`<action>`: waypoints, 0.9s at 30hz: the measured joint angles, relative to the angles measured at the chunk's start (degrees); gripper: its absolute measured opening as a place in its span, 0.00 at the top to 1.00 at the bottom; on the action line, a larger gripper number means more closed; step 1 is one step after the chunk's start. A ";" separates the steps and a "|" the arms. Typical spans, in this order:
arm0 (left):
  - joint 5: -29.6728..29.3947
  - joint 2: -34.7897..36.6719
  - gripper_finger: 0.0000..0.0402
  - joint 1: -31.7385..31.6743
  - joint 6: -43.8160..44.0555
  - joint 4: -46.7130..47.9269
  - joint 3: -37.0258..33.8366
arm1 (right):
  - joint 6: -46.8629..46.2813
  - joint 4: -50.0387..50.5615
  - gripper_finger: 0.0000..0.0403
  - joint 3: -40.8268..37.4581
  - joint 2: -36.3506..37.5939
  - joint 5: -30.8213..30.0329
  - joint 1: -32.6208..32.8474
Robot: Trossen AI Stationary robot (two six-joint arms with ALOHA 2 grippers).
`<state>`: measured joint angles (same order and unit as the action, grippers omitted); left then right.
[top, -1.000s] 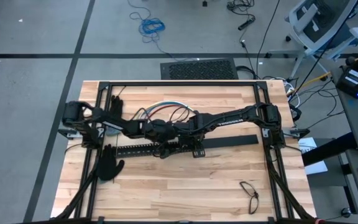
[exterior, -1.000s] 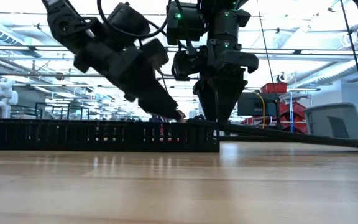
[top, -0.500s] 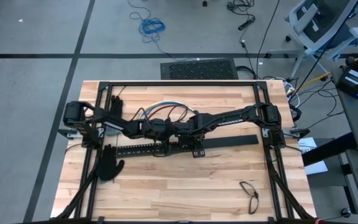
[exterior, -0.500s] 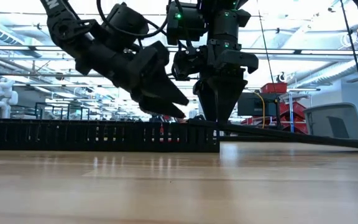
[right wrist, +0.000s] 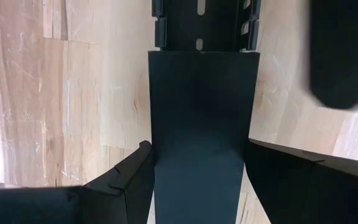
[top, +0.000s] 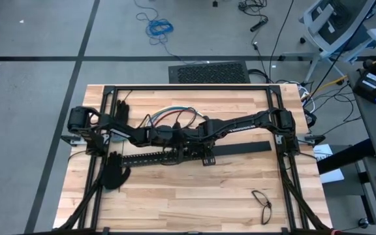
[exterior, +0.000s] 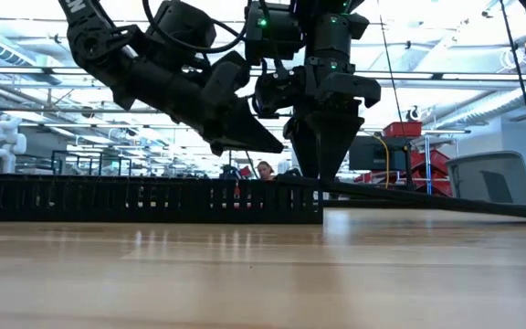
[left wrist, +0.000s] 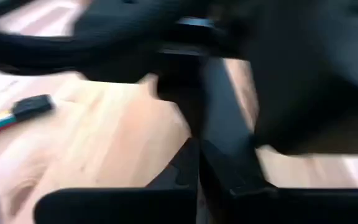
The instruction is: Ziptie cables
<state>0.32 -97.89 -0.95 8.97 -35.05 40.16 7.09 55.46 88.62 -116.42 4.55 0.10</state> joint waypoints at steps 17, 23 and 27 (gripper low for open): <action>8.93 -4.52 1.00 0.72 -0.28 -1.05 0.22 | 0.02 -0.04 0.47 0.00 0.00 -0.06 0.02; 8.41 -4.61 1.00 0.74 -0.32 -0.79 0.22 | 0.02 -0.10 0.47 0.00 0.00 -0.04 0.02; 8.23 -6.38 1.00 1.02 -0.35 -1.63 0.35 | 0.02 0.10 0.47 -0.04 0.00 -0.04 0.02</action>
<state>8.56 -104.26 0.07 8.62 -36.68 40.52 7.11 55.56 88.58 -116.42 4.51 0.12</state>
